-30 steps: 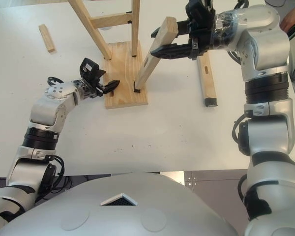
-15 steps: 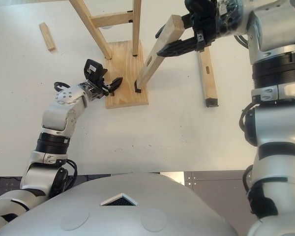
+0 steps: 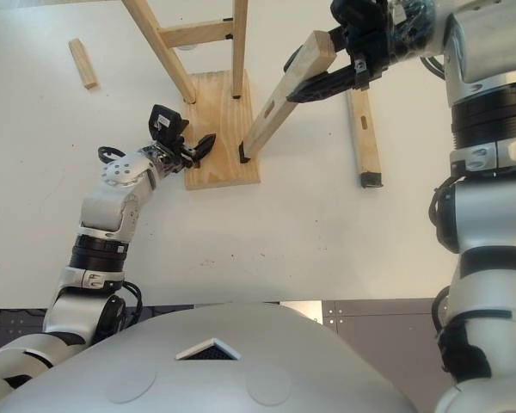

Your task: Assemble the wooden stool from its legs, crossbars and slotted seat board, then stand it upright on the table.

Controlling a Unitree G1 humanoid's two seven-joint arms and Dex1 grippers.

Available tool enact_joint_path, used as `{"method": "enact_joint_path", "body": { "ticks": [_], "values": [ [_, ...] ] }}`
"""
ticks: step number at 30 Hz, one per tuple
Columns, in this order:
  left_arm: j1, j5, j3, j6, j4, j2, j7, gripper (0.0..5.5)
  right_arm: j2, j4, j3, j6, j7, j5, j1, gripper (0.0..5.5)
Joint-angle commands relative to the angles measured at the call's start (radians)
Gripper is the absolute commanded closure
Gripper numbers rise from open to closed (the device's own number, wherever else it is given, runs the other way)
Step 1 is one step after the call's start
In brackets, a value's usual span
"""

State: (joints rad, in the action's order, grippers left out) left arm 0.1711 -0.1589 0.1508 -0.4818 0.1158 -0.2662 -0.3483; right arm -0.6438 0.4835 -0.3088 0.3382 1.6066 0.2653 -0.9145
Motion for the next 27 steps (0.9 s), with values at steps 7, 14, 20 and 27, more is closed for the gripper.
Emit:
{"method": "enact_joint_path", "body": {
  "ticks": [7, 14, 20, 27],
  "values": [
    [-0.066, 0.025, 0.020, -0.049, 0.078, 0.034, 0.018, 2.00, 0.079, -0.193, -0.038, 0.160, -0.048, 0.011, 0.012, 3.46],
    [-0.071, 0.034, 0.017, -0.054, 0.083, 0.046, 0.006, 2.00, 0.184, -0.189, -0.095, 0.190, -0.143, -0.026, 0.094, 3.46],
    [-0.099, 0.034, 0.017, -0.076, 0.048, 0.025, -0.008, 2.00, 0.157, -0.102, -0.180, 0.112, -0.182, -0.110, 0.219, 3.46],
    [-0.083, 0.035, 0.013, -0.097, 0.039, -0.011, -0.042, 2.00, 0.121, 0.028, -0.268, -0.057, -0.256, -0.235, 0.313, 3.46]
  ]
}}
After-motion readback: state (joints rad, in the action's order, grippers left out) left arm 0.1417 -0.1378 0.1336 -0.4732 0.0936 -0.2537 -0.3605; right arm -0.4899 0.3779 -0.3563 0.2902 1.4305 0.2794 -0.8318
